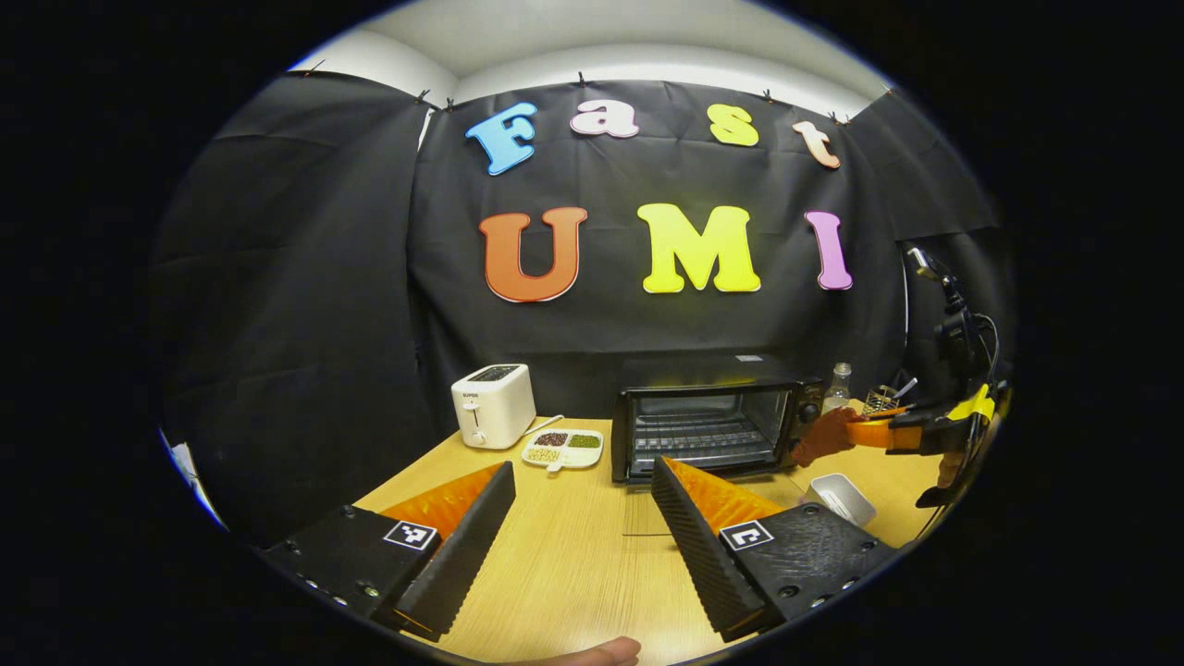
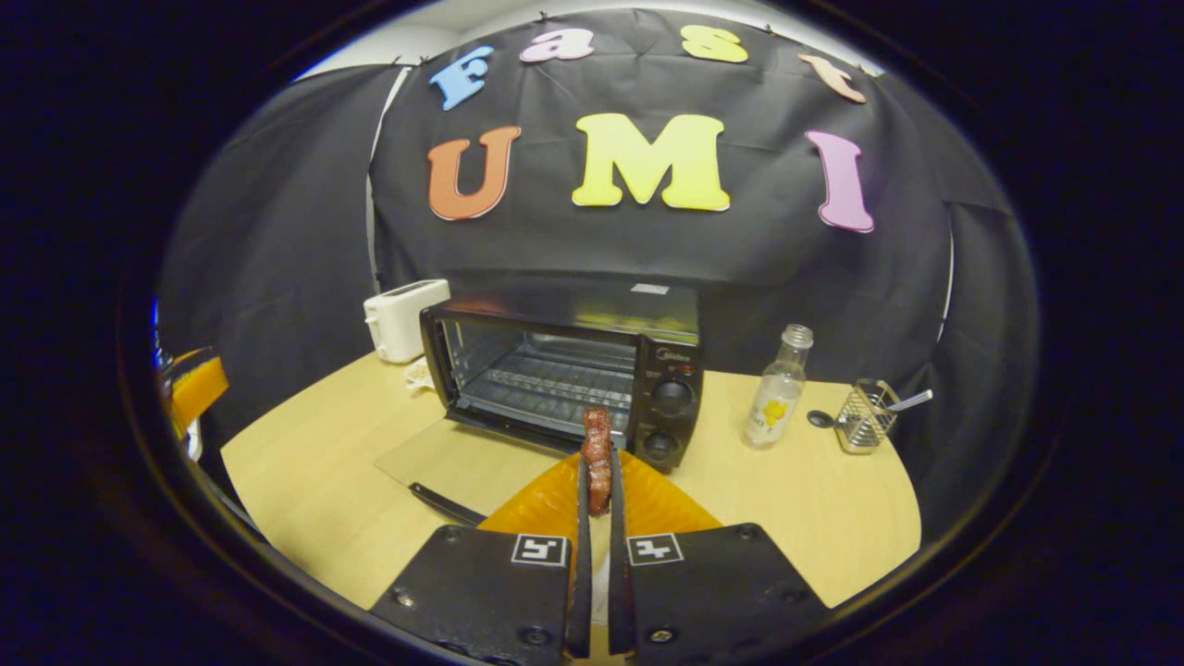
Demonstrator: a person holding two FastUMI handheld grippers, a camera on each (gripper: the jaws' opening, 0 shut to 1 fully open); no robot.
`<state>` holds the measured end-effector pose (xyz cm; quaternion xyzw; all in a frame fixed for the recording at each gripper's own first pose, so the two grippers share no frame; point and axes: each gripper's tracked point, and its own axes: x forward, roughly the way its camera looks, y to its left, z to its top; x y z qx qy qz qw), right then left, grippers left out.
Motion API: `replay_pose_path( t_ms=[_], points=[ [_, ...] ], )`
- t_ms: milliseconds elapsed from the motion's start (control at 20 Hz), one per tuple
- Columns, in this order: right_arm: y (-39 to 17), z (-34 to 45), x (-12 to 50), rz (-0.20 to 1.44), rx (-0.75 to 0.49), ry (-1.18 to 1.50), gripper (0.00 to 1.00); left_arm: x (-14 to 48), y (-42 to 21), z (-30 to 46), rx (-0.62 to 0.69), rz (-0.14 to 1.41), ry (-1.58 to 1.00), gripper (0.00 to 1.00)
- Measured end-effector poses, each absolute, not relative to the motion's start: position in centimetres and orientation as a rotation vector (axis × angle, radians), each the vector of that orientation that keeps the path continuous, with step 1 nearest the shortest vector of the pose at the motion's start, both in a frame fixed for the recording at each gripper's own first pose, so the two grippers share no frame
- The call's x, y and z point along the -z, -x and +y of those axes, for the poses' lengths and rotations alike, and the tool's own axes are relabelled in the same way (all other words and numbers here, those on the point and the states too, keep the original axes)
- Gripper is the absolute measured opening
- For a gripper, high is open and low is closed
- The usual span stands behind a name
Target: Open the electric oven with the left hand, put the food in, and close the electric oven.
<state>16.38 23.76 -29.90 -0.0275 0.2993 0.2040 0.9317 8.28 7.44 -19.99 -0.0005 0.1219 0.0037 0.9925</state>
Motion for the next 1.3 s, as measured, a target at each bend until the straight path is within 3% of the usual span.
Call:
replay_pose_path(
  t_ms=[50,450,1000,1300],
  points=[
    [-16.9,25.0,29.8,0.605,-0.427,0.035,0.07,20.1,-8.3,7.5,-0.007,0.248,0.005,0.95],
    [-21.3,31.9,32.6,0.584,-0.393,-0.141,0.10,21.2,-8.7,6.6,0.045,0.282,0.051,0.95],
    [-29.1,37.6,35.6,0.581,-0.283,-0.711,0.11,24.5,-7.9,7.6,0.001,0.337,0.048,0.95],
    [-31.4,40.4,39.1,0.684,-0.238,-0.787,0.12,25.4,-7.8,9.0,-0.037,0.357,0.063,0.95]
  ],
)
